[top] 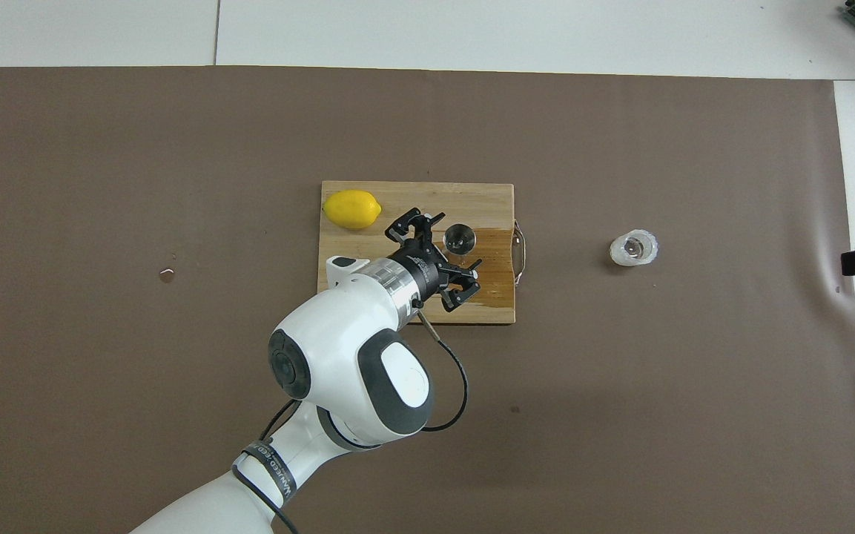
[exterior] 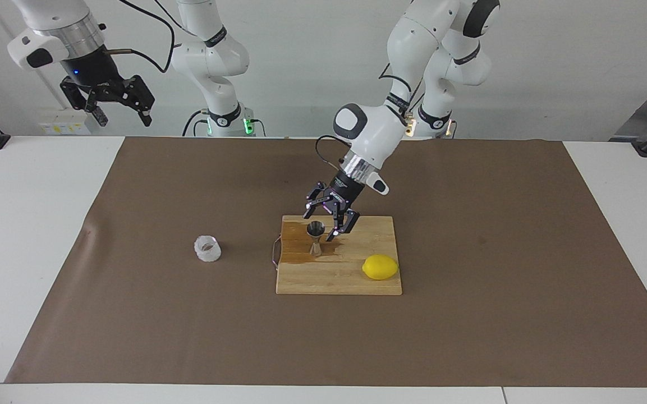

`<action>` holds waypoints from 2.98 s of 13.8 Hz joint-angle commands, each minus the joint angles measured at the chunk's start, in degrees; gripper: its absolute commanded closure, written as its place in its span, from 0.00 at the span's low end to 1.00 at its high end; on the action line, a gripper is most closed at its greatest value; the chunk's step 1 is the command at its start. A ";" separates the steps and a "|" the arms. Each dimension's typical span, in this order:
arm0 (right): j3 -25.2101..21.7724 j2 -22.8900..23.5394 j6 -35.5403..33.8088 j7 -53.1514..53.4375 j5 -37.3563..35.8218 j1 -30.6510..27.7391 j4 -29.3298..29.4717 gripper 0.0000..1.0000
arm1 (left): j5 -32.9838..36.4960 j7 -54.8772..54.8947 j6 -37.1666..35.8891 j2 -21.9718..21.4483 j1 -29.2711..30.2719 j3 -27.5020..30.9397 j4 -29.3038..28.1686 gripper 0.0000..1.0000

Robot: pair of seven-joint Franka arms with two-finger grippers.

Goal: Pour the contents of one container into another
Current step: 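Lower the metal cup onto the board beside the stain, open the left gripper, then withdraw the left gripper while the right gripper reaches the white cup, then grasp the small white cup with the right gripper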

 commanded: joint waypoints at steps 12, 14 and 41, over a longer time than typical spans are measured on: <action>-0.05 -7.78 8.14 -20.83 4.53 -1.90 -14.31 0.00 | 44.35 1.61 -47.12 -9.92 21.79 0.47 5.27 0.00; -0.14 -7.71 9.31 -31.02 5.24 -3.66 -15.30 0.00 | 49.13 6.86 -50.38 -10.80 23.55 0.56 5.27 0.00; 1.18 30.61 28.55 -115.70 55.15 -10.98 -20.05 0.00 | 67.60 101.11 -93.28 -22.23 33.58 10.49 21.54 0.00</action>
